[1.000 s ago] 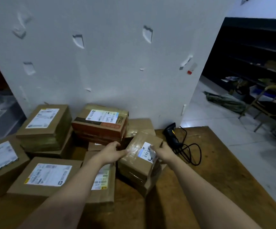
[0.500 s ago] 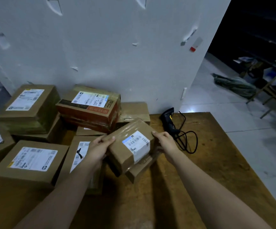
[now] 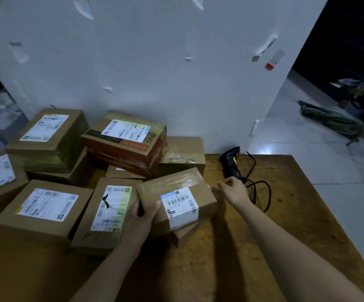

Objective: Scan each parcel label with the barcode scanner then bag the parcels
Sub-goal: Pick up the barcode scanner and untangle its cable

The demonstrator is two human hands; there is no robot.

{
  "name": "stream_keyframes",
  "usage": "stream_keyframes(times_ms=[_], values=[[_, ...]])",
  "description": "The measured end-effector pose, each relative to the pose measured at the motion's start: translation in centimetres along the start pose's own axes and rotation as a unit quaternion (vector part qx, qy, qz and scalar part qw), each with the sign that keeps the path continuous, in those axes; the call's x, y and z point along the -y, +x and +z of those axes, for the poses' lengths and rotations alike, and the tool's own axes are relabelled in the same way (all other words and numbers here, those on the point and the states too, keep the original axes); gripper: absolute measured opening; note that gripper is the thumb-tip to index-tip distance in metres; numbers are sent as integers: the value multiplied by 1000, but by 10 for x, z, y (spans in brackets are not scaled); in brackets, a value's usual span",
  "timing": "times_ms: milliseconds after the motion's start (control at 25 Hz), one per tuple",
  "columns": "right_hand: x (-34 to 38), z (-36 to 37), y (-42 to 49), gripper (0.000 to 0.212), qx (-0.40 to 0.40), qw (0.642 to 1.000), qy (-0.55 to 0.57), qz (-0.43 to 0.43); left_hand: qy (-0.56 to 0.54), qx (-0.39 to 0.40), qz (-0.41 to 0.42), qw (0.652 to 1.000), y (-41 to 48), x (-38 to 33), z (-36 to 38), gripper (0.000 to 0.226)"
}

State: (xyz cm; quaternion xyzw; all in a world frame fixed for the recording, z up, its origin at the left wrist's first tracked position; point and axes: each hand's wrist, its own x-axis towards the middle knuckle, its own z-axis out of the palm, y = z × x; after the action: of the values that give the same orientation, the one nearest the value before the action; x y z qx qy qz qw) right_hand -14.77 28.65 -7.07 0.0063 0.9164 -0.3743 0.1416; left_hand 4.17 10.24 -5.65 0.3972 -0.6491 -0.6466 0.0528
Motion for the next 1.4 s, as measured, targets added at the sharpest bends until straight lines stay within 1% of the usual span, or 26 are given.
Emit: stream_keyframes(times_ms=[80,120,200,280,360,400,440,480,600,680,760,840,920,1000,1080,1120,1160,1240,1360,1400], values=[[-9,-6,20,38,-13,988,-147,-50,-83,16,-48,995,10,-2,1,67],[-13,-10,27,44,-12,977,-204,-60,-109,21,-71,991,13,-2,2,68],[-22,-13,44,49,-2,964,-260,-46,-132,25,-103,986,19,-2,6,66],[-30,-12,62,47,18,966,-258,-8,-164,27,-112,980,23,-5,12,52],[-36,-7,75,45,24,974,-225,25,-200,36,-100,974,25,-8,18,31],[-38,-4,79,47,22,976,-214,34,-208,41,-88,973,26,-9,19,27],[-41,-1,84,49,15,977,-210,41,-203,43,-75,975,27,-11,20,28],[-43,0,88,51,2,975,-217,45,-194,46,-62,978,29,-13,20,34],[-46,0,96,55,-38,961,-273,34,-155,51,-21,986,35,-20,19,62],[-47,-1,102,62,-34,945,-325,17,-138,48,-4,989,40,-22,18,76],[-46,-2,110,68,-15,935,-354,10,-141,51,5,989,44,-20,19,88],[-47,-1,115,64,-13,932,-363,0,-156,46,12,987,45,-20,19,96],[-48,-2,118,65,-14,927,-375,-17,-170,42,13,984,46,-20,21,97],[-47,-3,117,77,15,928,-372,-7,-175,43,10,984,45,-20,22,94],[-43,-4,109,93,67,933,-351,49,-181,41,6,983,44,-18,21,83],[-41,-2,103,98,92,930,-348,78,-186,36,3,982,43,-17,20,79],[-42,0,96,100,105,925,-352,96,-190,30,0,981,42,-16,18,76],[-48,6,77,99,106,921,-359,110,-198,26,0,980,38,-14,16,70],[-61,14,47,94,84,934,-323,125,-199,33,4,980,27,-12,14,71],[-64,15,38,93,93,941,-299,132,-202,38,6,979,22,-11,12,72]])
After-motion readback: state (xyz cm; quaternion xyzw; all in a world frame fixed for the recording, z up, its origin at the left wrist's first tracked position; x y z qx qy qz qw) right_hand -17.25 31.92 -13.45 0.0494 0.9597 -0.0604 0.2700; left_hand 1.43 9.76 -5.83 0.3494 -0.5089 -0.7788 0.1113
